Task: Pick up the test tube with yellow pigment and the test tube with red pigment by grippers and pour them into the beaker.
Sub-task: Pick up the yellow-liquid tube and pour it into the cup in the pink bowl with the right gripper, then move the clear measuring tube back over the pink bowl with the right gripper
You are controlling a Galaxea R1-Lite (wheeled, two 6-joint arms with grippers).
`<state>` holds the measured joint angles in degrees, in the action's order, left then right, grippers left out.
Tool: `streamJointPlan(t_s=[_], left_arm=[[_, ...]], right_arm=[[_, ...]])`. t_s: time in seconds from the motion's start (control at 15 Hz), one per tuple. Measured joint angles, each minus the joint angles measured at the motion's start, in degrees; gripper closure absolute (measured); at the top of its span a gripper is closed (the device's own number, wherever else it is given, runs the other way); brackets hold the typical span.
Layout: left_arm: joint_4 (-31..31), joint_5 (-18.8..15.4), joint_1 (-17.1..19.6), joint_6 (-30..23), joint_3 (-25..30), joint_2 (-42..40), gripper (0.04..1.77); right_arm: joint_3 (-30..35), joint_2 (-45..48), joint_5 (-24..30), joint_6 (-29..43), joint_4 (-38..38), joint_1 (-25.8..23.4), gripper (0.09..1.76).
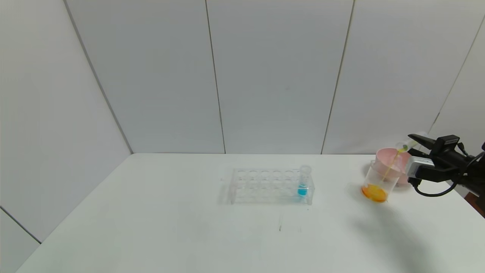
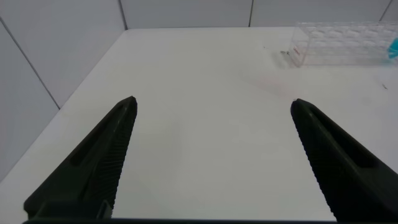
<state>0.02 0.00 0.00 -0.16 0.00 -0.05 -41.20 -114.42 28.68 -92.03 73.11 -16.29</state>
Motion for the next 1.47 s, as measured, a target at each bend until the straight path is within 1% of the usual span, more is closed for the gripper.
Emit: streamJointPlan(t_s=[0.87, 1.0, 1.07, 1.13, 1.27, 1.47], left_arm=[[0.0, 0.0, 0.0, 0.0, 0.0, 0.0, 0.05], [0.0, 0.0, 0.0, 0.0, 0.0, 0.0, 0.05], [0.0, 0.0, 0.0, 0.0, 0.0, 0.0, 0.05], [0.0, 0.0, 0.0, 0.0, 0.0, 0.0, 0.05], [0.0, 0.0, 0.0, 0.0, 0.0, 0.0, 0.05], [0.0, 0.0, 0.0, 0.0, 0.0, 0.0, 0.05]], right_arm=[[-0.6, -0.9, -1.7, -0.7, 1.2, 0.4, 1.31], [-1.1, -0.9, -3.3, 0.0, 1.1, 0.9, 1.31], [-1.9, -0.8, -5.4, 0.9, 0.8, 1.3, 1.31], [-3.3, -0.7, -8.1, 2.7, 0.2, 1.7, 1.31], [-8.0, -0.7, -13.6, 10.1, -4.1, 2.4, 1.31], [-15.7, -0.6, -22.9, 31.2, -16.9, 3.0, 1.31]])
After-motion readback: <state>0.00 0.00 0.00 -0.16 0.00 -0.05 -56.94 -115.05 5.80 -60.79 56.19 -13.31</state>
